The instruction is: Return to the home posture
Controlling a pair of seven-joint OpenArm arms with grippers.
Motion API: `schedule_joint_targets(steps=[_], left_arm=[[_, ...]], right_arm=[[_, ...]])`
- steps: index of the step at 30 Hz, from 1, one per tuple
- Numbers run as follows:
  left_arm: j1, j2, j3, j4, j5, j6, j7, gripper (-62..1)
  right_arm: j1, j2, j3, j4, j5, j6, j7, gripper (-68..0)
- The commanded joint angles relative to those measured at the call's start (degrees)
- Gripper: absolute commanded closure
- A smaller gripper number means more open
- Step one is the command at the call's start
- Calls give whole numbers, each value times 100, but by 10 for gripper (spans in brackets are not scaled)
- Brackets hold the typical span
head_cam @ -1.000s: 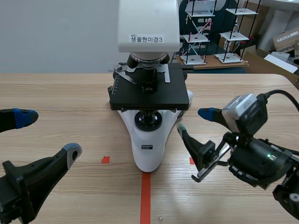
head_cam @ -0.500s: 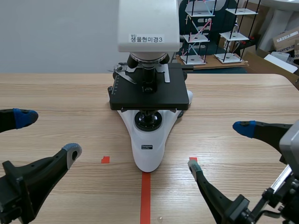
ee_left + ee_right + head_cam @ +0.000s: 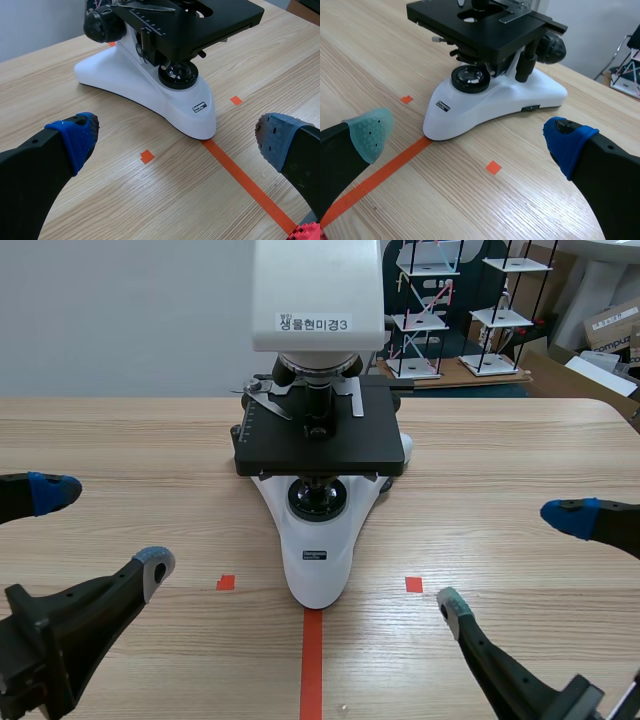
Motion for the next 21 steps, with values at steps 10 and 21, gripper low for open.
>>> schedule_joint_targets(steps=[10,21], left_arm=[[0,28,7,133,-37,-4,-103,-623],[0,28,7,133,-37,-4,-103,-623]], right_arm=[[-20,17,173,267,85,-13,-98,-679],[-33,15,210,289,83,-11,343,-679]])
